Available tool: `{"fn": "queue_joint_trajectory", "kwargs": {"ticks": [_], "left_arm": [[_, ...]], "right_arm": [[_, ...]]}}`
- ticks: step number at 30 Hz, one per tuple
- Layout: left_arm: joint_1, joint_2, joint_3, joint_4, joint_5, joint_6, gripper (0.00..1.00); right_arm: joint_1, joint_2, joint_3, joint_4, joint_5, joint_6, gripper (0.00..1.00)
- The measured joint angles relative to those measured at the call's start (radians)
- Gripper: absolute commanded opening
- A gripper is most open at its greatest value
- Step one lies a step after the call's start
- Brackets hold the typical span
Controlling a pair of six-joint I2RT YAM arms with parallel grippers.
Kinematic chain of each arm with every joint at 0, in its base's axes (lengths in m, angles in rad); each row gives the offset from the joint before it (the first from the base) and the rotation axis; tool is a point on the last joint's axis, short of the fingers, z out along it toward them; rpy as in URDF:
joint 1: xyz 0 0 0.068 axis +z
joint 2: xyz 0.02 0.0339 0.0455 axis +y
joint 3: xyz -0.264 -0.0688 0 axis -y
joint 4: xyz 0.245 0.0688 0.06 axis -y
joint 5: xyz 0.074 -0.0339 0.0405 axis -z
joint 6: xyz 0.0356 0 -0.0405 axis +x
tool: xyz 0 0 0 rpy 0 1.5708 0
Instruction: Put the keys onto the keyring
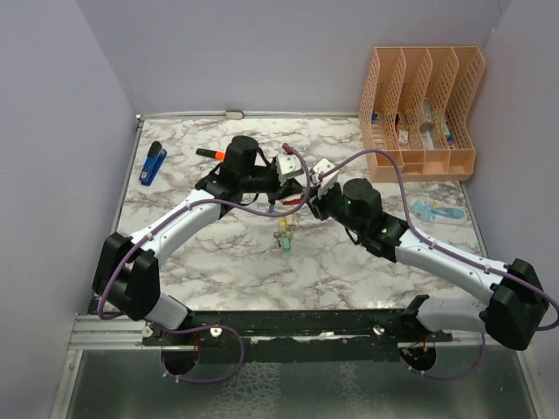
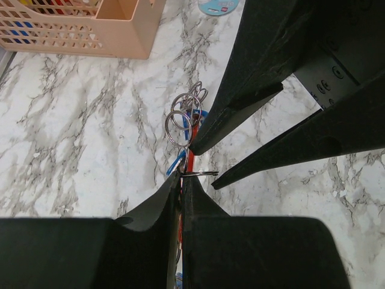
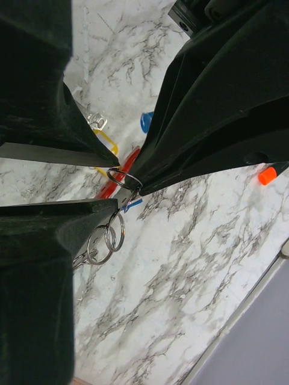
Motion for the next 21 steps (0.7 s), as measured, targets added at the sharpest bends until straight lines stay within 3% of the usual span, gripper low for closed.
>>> {"fn": "queue_joint_trajectory", "kwargs": {"ticks": [6,17,21], "left_arm": [[-0.003,0.0,0.0,-0.002,0.0,-0.004,0.0],[-0.01,0.0,0.002,-0.009,-0.003,-0.007,0.0],[-0.01,0.0,0.005,-0.008,-0.008,-0.007,0.03]], "right_arm": [[0.0,0.008,0.0,0.01,0.006,-0.005,0.24],[0.0,0.022,0.0,0.017,0.015,-0.017,0.03],[0.0,0.016,-0.01,0.032,0.034,-0.016,0.01]]}}
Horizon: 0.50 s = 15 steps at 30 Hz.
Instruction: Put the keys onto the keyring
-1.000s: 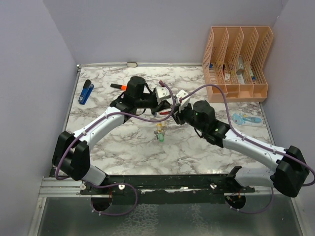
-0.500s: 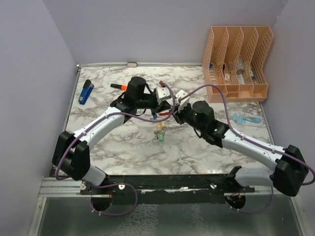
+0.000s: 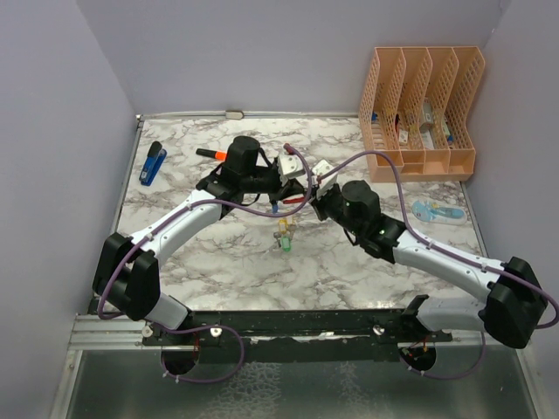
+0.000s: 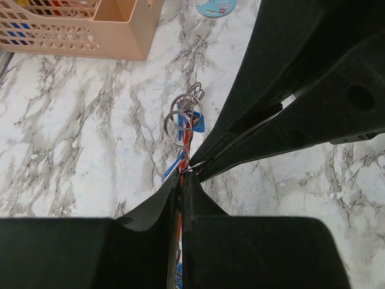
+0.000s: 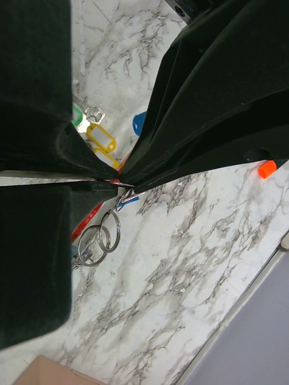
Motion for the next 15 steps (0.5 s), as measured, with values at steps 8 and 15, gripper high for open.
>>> {"fn": "queue_joint_trajectory", "kwargs": {"ticks": [8,15], "left_arm": [[-0.008,0.0,0.0,0.013,0.011,0.006,0.09],[-0.008,0.0,0.0,0.013,0.063,0.064,0.12]], "right_arm": [[0.001,-0.032,-0.04,0.041,0.014,0.001,0.01],[0.001,-0.064,-0.08,0.084,0.039,0.003,0.01]]}}
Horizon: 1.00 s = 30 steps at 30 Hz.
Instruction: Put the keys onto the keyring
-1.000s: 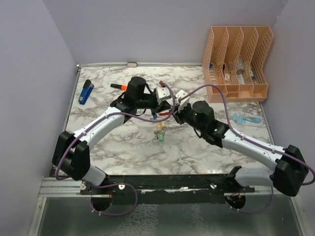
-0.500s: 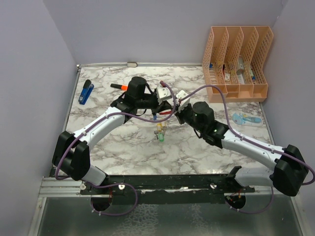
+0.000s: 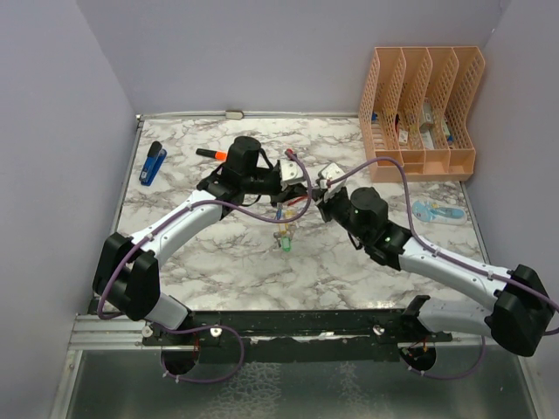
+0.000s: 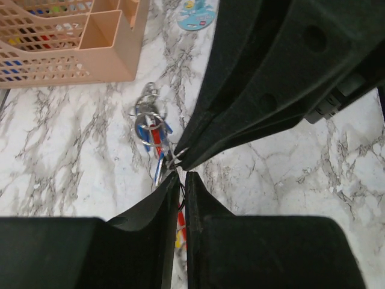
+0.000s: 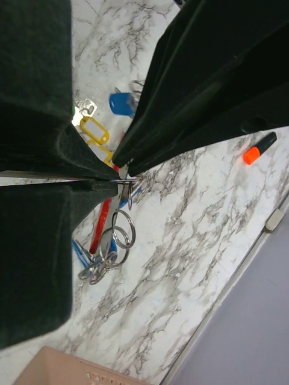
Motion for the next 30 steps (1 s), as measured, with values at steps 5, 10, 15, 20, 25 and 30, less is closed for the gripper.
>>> {"fn": "queue_joint_trajectory", "kwargs": {"ticks": [5,10,15,20,25,30], "left_arm": [[-0.001,0.0,0.008,-0.032,0.07,0.089,0.15],[-0.001,0.003,0.028,-0.058,0.121,0.139,0.15],[-0.001,0.007,0.034,-0.066,0.137,0.152,0.15],[-0.001,0.011,0.07,-0.06,0.119,0.126,0.15],[0.001,0.009,0.135,-0.049,0.111,0.1,0.15],[0.002,-0.017,0.152,-0.05,0.109,0.084,0.14]], "right_arm": [[-0.001,-0.03,-0.022,0.04,0.028,-0.002,0.01],[-0.001,-0.045,-0.034,0.09,0.045,-0.004,0.01],[-0.001,-0.047,-0.046,0.148,0.045,-0.006,0.01],[-0.001,-0.066,-0.092,0.217,0.044,-0.024,0.01],[-0.001,-0.089,-0.137,0.307,0.028,-0.047,0.01],[-0.008,-0.092,-0.166,0.399,-0.029,-0.065,0.01]]}}
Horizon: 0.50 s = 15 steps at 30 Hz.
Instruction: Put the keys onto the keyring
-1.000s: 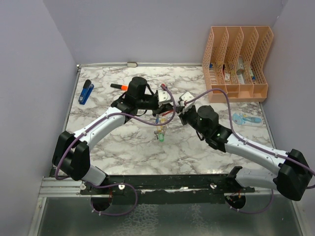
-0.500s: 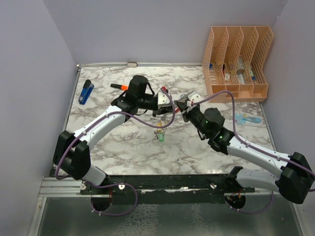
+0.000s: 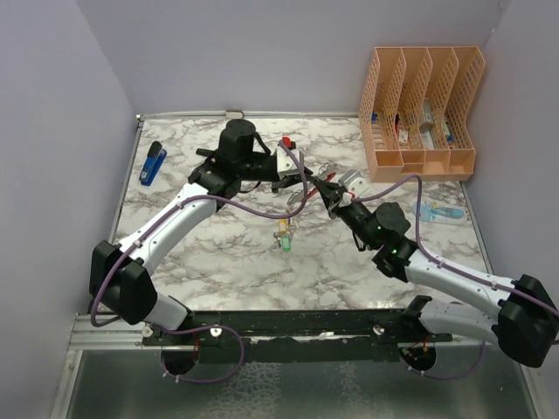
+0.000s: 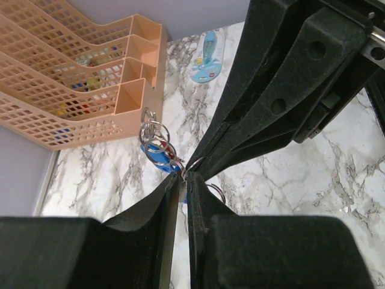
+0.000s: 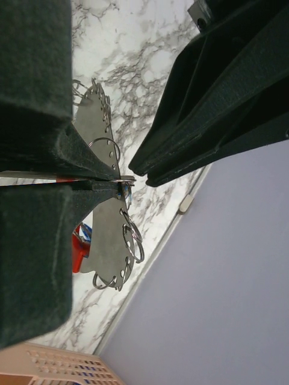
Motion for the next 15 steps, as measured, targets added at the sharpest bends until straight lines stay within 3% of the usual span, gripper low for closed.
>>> {"fn": "queue_joint_trajectory", "kwargs": {"ticks": [10,15], "left_arm": [[0.027,-0.045,0.029,-0.026,-0.009,0.04,0.13],[0.077,-0.048,0.158,-0.142,-0.015,0.113,0.12]], "right_arm": [[-0.007,-0.002,0.0,0.097,-0.164,-0.017,0.01],[-0.011,-0.03,0.0,0.115,-0.217,-0.009,0.01]]}}
